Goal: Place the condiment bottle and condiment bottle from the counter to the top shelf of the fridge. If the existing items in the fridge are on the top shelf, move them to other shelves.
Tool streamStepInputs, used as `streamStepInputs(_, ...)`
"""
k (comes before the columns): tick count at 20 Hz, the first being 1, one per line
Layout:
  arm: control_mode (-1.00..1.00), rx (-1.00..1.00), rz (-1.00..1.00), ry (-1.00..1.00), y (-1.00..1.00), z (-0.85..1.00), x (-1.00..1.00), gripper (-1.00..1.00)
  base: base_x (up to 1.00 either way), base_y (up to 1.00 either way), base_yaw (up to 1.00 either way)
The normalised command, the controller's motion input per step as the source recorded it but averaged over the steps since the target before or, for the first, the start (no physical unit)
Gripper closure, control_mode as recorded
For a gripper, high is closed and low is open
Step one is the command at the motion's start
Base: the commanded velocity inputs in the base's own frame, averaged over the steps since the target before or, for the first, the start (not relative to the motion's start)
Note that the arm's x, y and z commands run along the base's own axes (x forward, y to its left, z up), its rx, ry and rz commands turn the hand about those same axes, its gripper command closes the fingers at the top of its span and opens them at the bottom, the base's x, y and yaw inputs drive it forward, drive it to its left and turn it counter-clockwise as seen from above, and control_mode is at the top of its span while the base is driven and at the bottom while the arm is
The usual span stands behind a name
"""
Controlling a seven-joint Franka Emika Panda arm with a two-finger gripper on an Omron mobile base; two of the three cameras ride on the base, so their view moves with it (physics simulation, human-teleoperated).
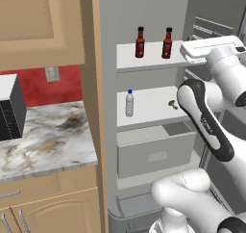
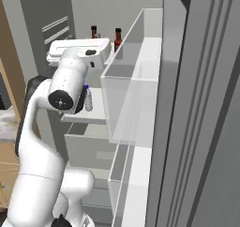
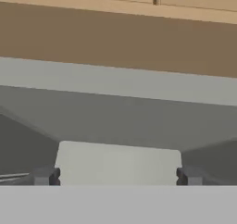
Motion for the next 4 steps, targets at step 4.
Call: streamStepInputs(4,-1.0,0.03,-0.01,-0.23,-0.06,0.04,-0.28,-1.0,0.0,0.0,0.0)
